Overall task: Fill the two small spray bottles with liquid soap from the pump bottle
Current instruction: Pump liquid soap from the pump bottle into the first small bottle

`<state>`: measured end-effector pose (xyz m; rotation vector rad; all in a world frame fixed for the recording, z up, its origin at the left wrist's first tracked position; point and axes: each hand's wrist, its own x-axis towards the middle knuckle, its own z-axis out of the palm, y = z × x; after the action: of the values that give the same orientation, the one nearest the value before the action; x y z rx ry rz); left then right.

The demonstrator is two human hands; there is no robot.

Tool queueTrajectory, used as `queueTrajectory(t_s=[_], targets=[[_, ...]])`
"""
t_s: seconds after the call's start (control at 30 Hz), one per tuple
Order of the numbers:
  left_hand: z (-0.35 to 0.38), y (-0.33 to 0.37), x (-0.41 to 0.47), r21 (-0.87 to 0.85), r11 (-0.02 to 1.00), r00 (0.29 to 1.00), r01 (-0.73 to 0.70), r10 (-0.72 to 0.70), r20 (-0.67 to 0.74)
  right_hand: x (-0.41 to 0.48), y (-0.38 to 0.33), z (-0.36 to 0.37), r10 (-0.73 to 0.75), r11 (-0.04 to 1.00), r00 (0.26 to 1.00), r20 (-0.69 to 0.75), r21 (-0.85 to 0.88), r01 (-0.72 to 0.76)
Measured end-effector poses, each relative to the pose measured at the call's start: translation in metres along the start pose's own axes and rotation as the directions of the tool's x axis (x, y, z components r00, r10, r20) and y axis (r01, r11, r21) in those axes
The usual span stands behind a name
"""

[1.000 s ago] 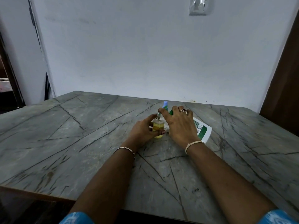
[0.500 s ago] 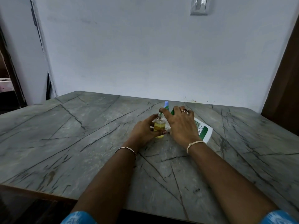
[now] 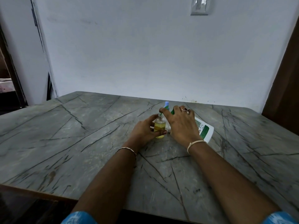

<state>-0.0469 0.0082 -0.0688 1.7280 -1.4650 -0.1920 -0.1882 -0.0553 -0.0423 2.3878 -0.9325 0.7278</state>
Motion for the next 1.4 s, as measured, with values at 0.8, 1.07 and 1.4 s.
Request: queueTrajectory(t_s=[0.8,1.07,1.4], targets=[[0.0004,-0.0006,-0.0007,0.007,1.000,1.000,0.004,-0.004,-0.008,-0.0052,0.0008,-0.0001,0.006,0.999,1.000,0.012,0.037,-0.007],[0.0001,-0.0006,0.0002,-0.005,1.000,1.000,0.001,-0.001,0.000,0.0003,-0.0004,0.0006,0.015,1.000,1.000,0.002,0.006,-0.015],[0.0008,-0.0010,-0.0001,-0.004,1.000,1.000,-0.004,0.004,-0.008,-0.0056,0.0023,0.0030,0.010,0.999,1.000,0.014,0.034,-0.010]])
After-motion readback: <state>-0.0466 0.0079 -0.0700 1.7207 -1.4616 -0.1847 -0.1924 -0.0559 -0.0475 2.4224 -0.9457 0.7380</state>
